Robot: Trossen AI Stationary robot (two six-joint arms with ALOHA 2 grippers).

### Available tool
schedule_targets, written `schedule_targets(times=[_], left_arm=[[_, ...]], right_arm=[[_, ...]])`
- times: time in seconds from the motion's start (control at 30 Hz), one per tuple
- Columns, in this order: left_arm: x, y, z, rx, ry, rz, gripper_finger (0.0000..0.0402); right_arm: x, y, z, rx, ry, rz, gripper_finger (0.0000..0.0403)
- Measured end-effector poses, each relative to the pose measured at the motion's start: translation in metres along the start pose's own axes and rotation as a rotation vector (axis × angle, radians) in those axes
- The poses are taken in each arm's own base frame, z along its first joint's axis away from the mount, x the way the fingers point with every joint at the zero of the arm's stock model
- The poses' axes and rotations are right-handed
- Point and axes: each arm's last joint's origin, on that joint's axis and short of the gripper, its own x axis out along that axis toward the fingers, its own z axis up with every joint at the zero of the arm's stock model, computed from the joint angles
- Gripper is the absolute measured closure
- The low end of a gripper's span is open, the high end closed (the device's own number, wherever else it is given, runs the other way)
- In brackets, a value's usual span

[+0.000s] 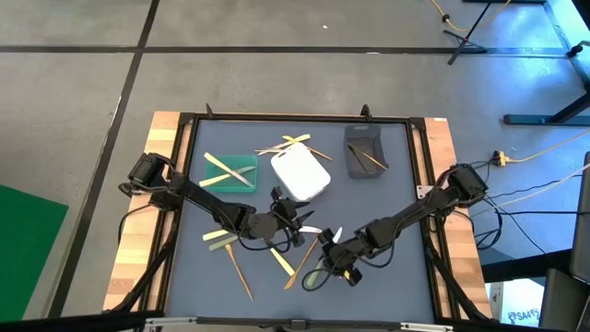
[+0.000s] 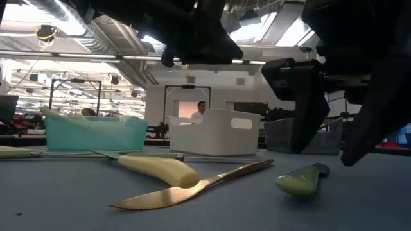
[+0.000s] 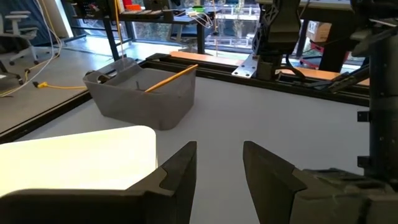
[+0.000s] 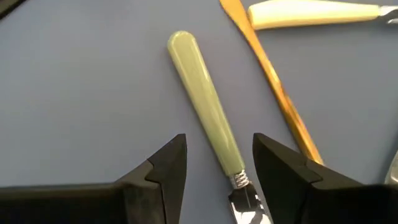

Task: Sort silverware by color (type)
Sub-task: Put the right green table knife into the white bin

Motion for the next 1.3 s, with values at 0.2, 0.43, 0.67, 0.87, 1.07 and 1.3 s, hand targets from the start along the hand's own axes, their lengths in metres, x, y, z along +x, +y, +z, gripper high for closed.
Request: schedule_targets(times=[0.2, 0.43, 0.67, 0.87, 1.07, 1.3], left_arm=[[0.0, 0.0, 0.0, 0.0, 0.0, 0.0, 0.0276], [0.0, 0.0, 0.0, 0.002, 0.003, -0.003, 0.0276], [0.0, 0.0, -0.001, 0.011, 0.011, -0.001, 0.0276], [-0.002, 0.0, -0.001, 0.067, 0.004, 0.02, 0.0276], [-0.015, -0.005, 0.006, 0.101, 0.006, -0.003, 0.0276], [-0.04, -0.003, 0.025, 0.144, 0.034, -0.043, 0.0276]], right_arm=[[0.007, -0.006, -0.003, 0.021, -0.009, 0.0, 0.023], [0.01, -0.014, -0.009, 0.092, 0.02, 0.029, 0.023], [0.015, -0.014, -0.012, 0.105, 0.036, 0.041, 0.023], [0.017, -0.013, -0.013, 0.105, 0.039, 0.063, 0.0255], [0.017, -0.013, -0.013, 0.108, 0.044, 0.069, 0.0307], [0.017, -0.013, -0.014, 0.151, 0.055, 0.068, 0.0355]])
